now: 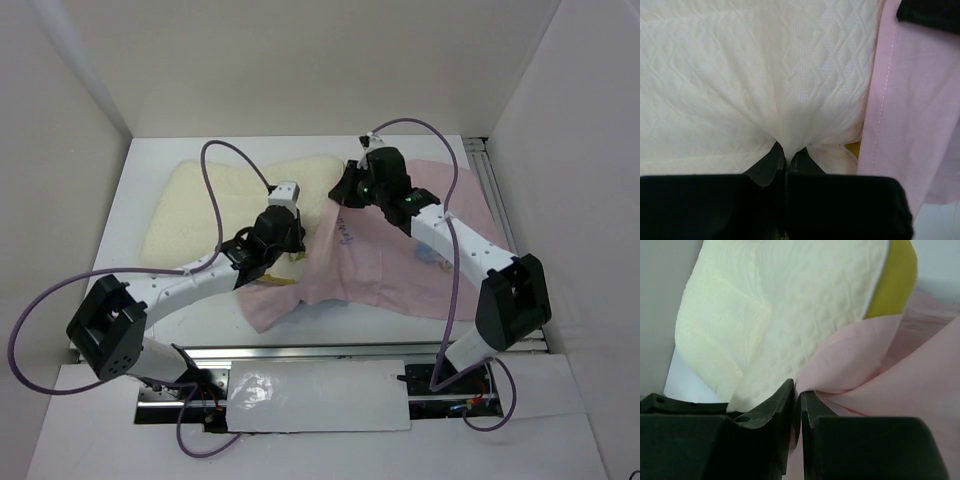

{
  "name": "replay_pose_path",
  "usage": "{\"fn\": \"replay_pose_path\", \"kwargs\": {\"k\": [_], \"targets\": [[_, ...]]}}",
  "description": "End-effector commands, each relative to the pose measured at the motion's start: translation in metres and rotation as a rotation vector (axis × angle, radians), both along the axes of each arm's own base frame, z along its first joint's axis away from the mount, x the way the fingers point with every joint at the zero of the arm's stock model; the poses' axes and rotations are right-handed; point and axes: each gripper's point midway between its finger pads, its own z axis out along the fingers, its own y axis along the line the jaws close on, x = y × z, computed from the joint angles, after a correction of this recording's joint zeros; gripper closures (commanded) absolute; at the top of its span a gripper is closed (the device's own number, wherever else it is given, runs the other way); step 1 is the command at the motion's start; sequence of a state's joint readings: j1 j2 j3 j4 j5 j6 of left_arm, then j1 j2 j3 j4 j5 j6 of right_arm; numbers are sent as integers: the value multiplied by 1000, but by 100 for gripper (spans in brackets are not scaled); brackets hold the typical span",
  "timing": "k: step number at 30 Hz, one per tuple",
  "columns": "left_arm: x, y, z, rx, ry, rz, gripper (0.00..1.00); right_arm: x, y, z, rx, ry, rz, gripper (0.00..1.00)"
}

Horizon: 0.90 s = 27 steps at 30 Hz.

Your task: Put the pillow into the pillowcase

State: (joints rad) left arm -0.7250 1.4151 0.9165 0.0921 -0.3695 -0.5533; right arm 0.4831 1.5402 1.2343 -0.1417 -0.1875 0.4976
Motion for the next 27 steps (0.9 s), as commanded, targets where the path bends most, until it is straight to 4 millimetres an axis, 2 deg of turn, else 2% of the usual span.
{"fn": "replay_pose_path", "kwargs": {"k": [1, 3, 4, 5, 6, 8, 11, 15, 16, 17, 20, 23, 24, 25, 26, 27], "targets": [[-7, -17, -5, 28, -11, -91, 100, 4, 2, 36, 24, -139, -12, 82], [-12, -13, -30, 77, 58, -87, 100, -1, -2, 42, 15, -167, -31, 73], [-14, -14, -35, 87, 70, -82, 100, -5, -5, 32, 3, -146, -30, 64], [-17, -11, -42, 101, 86, -82, 100, -10, -9, 30, -6, -139, -39, 42], [-22, -7, -55, 113, 120, -74, 100, -12, -14, 16, -39, -116, -46, 34], [-29, -3, -67, 111, 151, -60, 100, -20, -21, 4, -80, -78, -46, 25], [-32, -1, -73, 107, 167, -51, 100, -27, -37, -9, -170, -27, -78, 24], [-32, 8, -77, 105, 189, 18, 100, -20, -64, -8, -242, -4, -187, 24], [-33, 10, -78, 113, 197, 18, 100, -13, -73, -13, -260, 12, -216, 27], [-32, 11, -78, 109, 196, 33, 100, -11, -76, -26, -286, 53, -220, 28], [-35, 11, -76, 106, 194, 38, 100, -11, -58, -44, -245, 114, -125, 28], [-35, 10, -73, 99, 188, 38, 100, -11, -36, -48, -194, 131, -23, 27], [-35, 10, -69, 93, 182, 38, 100, -10, -33, -64, -202, 168, -8, 27], [-36, 12, -71, 100, 189, 38, 100, -9, -30, -66, -199, 177, 3, 27], [-35, 13, -71, 97, 188, 50, 100, -9, -28, -79, -207, 206, 12, 27], [-34, 14, -69, 102, 186, 58, 100, -10, -27, -84, -206, 220, 23, 31]]}}
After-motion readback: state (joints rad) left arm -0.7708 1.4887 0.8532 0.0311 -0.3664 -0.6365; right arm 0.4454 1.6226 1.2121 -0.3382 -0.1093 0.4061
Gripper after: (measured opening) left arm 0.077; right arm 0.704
